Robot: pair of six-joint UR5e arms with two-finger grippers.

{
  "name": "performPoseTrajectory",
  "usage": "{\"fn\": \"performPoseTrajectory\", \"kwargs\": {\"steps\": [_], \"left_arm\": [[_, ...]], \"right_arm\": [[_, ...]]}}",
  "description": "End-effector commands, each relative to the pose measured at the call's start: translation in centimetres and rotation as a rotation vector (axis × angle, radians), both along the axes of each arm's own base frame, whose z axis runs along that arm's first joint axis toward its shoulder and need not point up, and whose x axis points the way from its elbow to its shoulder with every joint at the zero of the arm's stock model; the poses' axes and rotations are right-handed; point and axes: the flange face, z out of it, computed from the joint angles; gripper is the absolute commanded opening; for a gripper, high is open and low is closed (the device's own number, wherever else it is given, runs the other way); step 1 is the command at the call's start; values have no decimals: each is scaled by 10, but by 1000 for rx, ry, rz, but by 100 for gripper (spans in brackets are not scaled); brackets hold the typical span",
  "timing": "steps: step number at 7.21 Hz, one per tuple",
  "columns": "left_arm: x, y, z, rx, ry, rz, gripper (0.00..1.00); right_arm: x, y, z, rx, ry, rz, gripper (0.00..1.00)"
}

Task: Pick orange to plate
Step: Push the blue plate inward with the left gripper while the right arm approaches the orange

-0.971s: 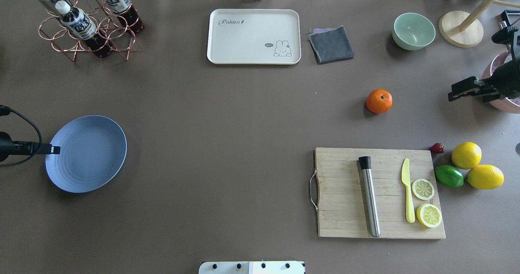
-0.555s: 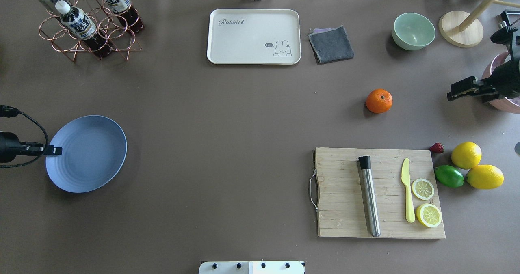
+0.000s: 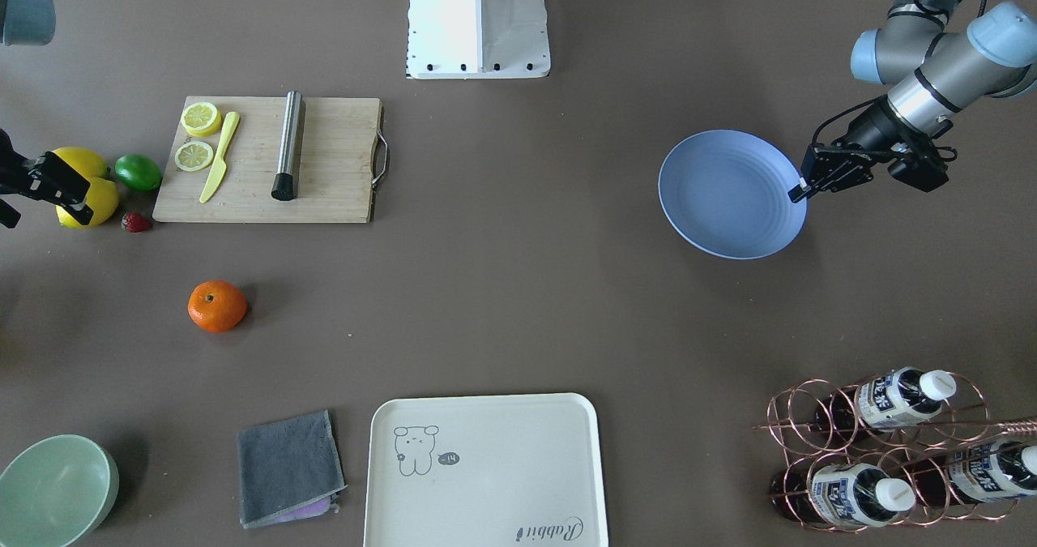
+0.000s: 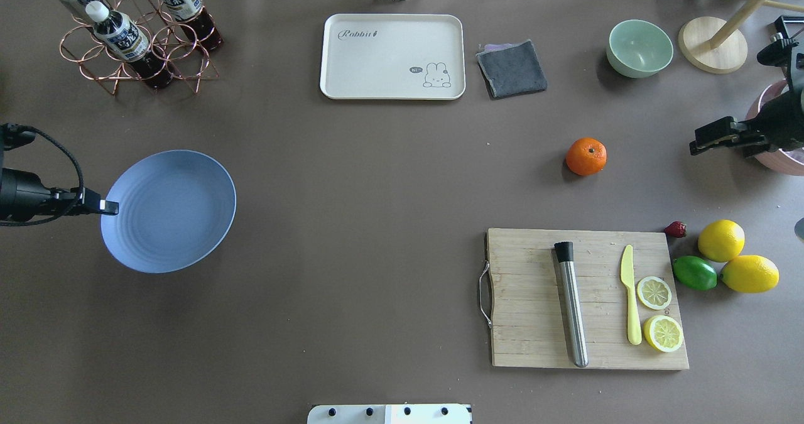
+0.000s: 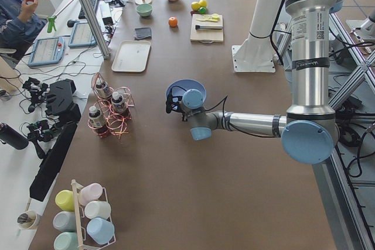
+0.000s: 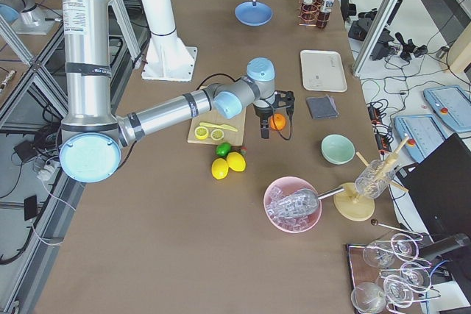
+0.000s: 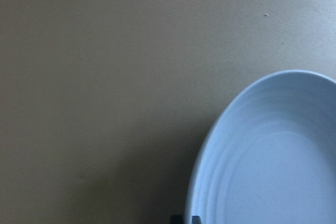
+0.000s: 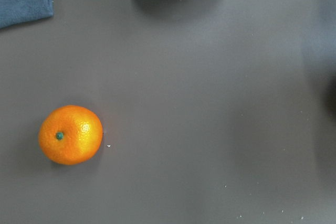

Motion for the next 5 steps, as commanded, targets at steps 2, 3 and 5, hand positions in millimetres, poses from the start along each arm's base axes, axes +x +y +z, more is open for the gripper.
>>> {"fn": "performPoseTrajectory", "kwargs": {"steps": [2,3,5], "left_arm": [[106,-49,-117,-57,1,-73,0],[163,-48,-150,-76,-70,-83,0],[252,-35,-229,-54,-124,-83,0]], "right_arm": [[-1,-2,-2,2,-2,1,100],[-2,-2,-1,1,-1,-1,100],[-5,-5,-1,0,-2,-3,100]]}}
